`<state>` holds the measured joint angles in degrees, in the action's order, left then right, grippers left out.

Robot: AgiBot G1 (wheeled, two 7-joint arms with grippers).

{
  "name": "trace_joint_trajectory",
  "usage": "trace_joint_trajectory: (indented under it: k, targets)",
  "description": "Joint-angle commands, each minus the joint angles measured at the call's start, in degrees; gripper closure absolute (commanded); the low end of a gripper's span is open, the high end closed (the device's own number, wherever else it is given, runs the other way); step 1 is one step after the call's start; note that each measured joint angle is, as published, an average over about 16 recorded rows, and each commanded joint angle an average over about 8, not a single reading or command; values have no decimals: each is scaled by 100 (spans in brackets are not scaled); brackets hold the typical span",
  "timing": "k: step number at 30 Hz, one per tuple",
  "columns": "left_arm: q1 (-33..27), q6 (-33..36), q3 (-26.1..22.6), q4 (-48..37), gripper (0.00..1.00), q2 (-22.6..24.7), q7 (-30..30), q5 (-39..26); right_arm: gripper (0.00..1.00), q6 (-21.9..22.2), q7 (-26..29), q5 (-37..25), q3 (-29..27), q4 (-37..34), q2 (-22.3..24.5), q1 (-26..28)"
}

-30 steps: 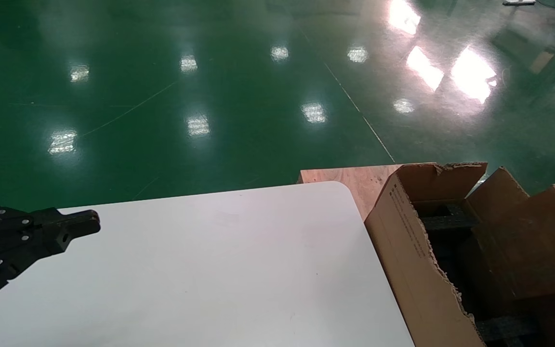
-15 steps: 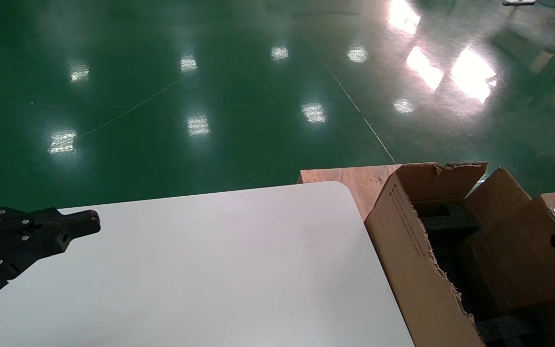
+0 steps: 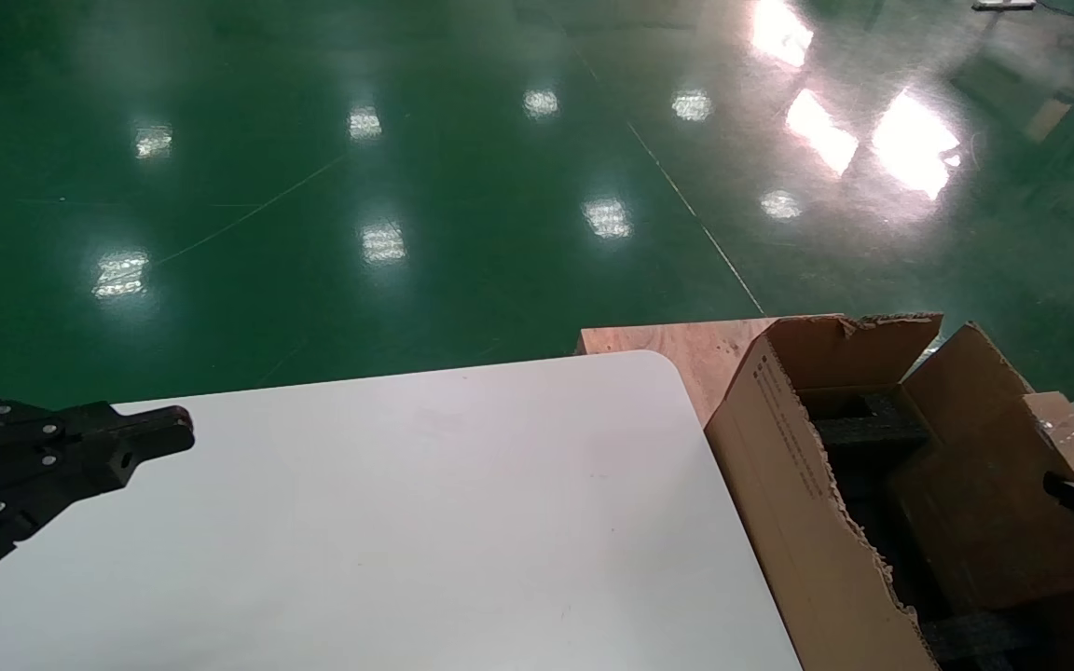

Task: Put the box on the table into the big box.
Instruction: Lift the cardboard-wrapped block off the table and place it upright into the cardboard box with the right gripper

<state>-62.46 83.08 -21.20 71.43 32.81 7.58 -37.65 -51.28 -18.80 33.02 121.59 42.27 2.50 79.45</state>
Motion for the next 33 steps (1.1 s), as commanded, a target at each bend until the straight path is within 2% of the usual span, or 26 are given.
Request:
trace_joint_trajectory:
  k: [1,33]
  targets:
    - [0,0,0,0,100,0,0,0,100,-19,3,61,54,-41,-57,-28]
    - [0,0,-1,0,100,0,0,0,100,-377,89,924,570,-1002,-860,-730]
